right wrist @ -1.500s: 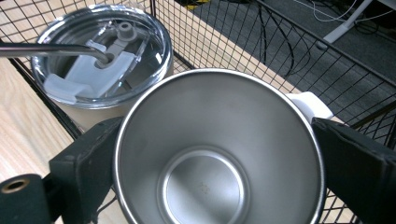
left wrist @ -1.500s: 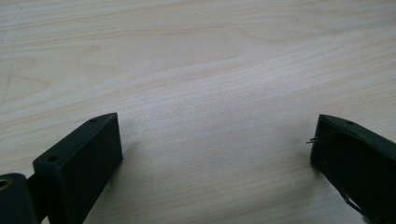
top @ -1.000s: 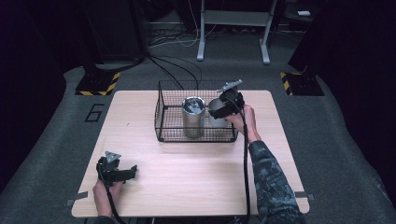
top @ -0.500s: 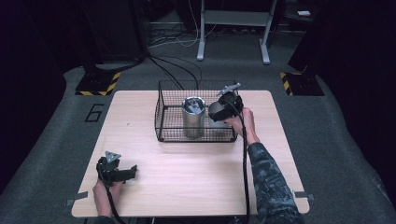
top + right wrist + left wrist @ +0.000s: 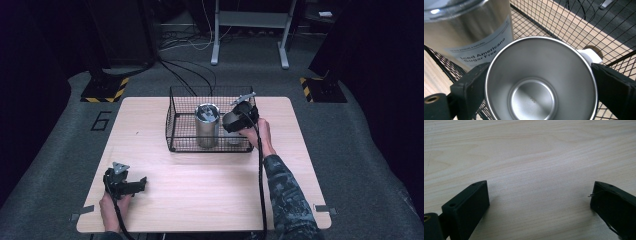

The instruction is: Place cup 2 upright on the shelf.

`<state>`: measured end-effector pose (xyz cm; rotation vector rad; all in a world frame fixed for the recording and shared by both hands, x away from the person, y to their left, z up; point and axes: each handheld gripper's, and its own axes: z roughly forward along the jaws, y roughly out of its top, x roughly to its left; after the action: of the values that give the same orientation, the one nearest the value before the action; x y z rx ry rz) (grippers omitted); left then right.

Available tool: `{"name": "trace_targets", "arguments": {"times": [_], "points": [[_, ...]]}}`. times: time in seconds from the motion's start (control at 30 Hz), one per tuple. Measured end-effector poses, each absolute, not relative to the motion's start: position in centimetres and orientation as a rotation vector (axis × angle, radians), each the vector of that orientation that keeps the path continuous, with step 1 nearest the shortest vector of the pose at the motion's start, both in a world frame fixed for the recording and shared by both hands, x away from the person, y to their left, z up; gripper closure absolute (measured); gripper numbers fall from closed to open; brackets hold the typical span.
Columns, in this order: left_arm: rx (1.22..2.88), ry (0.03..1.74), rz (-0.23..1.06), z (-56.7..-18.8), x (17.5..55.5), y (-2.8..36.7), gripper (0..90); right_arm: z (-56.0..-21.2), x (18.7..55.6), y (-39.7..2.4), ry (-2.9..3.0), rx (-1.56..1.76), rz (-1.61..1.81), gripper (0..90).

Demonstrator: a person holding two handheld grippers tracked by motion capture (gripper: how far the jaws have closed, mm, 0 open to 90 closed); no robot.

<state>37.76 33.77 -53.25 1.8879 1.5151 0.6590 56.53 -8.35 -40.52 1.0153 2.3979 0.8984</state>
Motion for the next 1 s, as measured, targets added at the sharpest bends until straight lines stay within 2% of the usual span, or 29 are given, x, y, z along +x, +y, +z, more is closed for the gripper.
{"name": "trace_targets", "arguments": {"times": [1.0], "points": [[1.879, 1.517, 0.659, -53.3, 37.8, 33.7, 2.2, -42.1, 56.7, -7.9, 2.428, 1.046, 0.884, 5.7]]}}
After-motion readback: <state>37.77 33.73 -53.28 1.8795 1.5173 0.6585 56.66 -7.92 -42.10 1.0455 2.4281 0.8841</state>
